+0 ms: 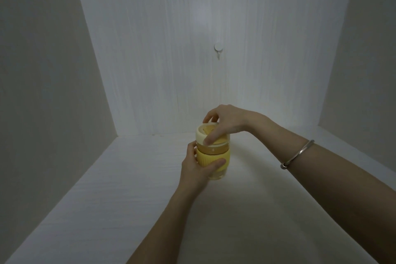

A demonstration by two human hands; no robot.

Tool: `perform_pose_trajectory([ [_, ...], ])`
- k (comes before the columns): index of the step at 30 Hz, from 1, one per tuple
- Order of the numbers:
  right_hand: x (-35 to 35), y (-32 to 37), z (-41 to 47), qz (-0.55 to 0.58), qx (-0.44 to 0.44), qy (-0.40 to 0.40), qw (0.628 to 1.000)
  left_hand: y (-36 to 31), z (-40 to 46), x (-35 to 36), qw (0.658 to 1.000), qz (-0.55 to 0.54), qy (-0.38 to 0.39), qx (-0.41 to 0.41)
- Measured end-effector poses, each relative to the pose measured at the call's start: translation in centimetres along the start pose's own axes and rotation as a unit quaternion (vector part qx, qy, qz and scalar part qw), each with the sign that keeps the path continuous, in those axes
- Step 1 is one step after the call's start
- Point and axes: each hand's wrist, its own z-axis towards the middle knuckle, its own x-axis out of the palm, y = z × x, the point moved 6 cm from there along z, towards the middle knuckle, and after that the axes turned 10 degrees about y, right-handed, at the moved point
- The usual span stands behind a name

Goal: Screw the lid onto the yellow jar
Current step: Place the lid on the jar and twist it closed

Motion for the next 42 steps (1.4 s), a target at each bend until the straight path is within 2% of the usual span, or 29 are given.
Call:
perform_pose_trajectory([
  [4,0.7,0.6,0.0,-0.092,0.066,-0.041,0.993,0.3,0.2,-0.2,1.000,0.004,-0.009,-0.002],
  [7,1.2,1.4,-0.1,-0.196,0.125,-0.115,0.966,0.6,0.3,-0.2,1.000,0.004,-0.008,-0.009],
  [10,0.2,1.8,-0.6,-0.245,0.158,-0.124,0.949,0.7,0.3,-0.2,1.000,0.003,-0.016,-0.005],
  [12,-0.5,1.1,-0.8,-0.224,0.149,-0.087,0.959,0.7,0.4,-0.2,1.000,-0.002,-0.014,-0.003],
  [13,-0.4,0.8,-0.9,-0.175,0.124,-0.045,0.976,0.7,0.4,-0.2,1.000,-0.003,-0.013,-0.002],
  [15,0.1,1.1,-1.2,-0.059,0.039,0.036,0.997,0.7,0.3,-0.1,1.000,-0.003,-0.012,0.001],
  [17,0.4,1.1,-1.3,-0.008,-0.018,0.073,0.997,0.6,0.3,-0.2,1.000,0.000,-0.015,0.002],
  [20,0.5,0.9,-1.0,0.000,-0.058,0.054,0.997,0.5,0.3,-0.1,1.000,-0.003,-0.009,0.001],
  [23,0.4,0.7,-0.9,-0.020,-0.019,-0.003,1.000,0.6,0.4,-0.2,1.000,0.006,-0.012,-0.002],
  [25,0.6,0.7,-0.8,-0.114,0.036,-0.065,0.991,0.7,0.4,-0.2,1.000,0.006,-0.015,-0.006],
  [27,1.2,1.3,-0.7,-0.218,0.074,-0.119,0.966,0.8,0.5,-0.2,1.000,0.004,-0.011,-0.012],
  [29,1.0,1.9,-0.8,-0.263,0.096,-0.144,0.949,0.8,0.5,-0.2,1.000,0.006,-0.010,-0.012],
  [31,0.5,1.7,-0.9,-0.220,0.104,-0.093,0.965,0.8,0.5,-0.2,1.000,0.006,-0.012,-0.009],
  [34,0.6,1.5,-1.4,-0.086,0.041,0.049,0.994,0.6,0.4,-0.2,1.000,0.008,-0.010,-0.003],
  [36,0.5,1.4,-1.8,-0.051,0.005,0.080,0.995,0.6,0.4,-0.2,1.000,0.005,-0.008,-0.004],
  [39,0.4,1.2,-1.6,-0.052,0.013,0.039,0.998,0.6,0.4,-0.2,1.000,0.010,-0.010,-0.007],
  [42,0.9,1.4,-1.4,-0.164,0.069,-0.071,0.982,0.7,0.4,-0.2,1.000,0.006,-0.011,-0.011],
])
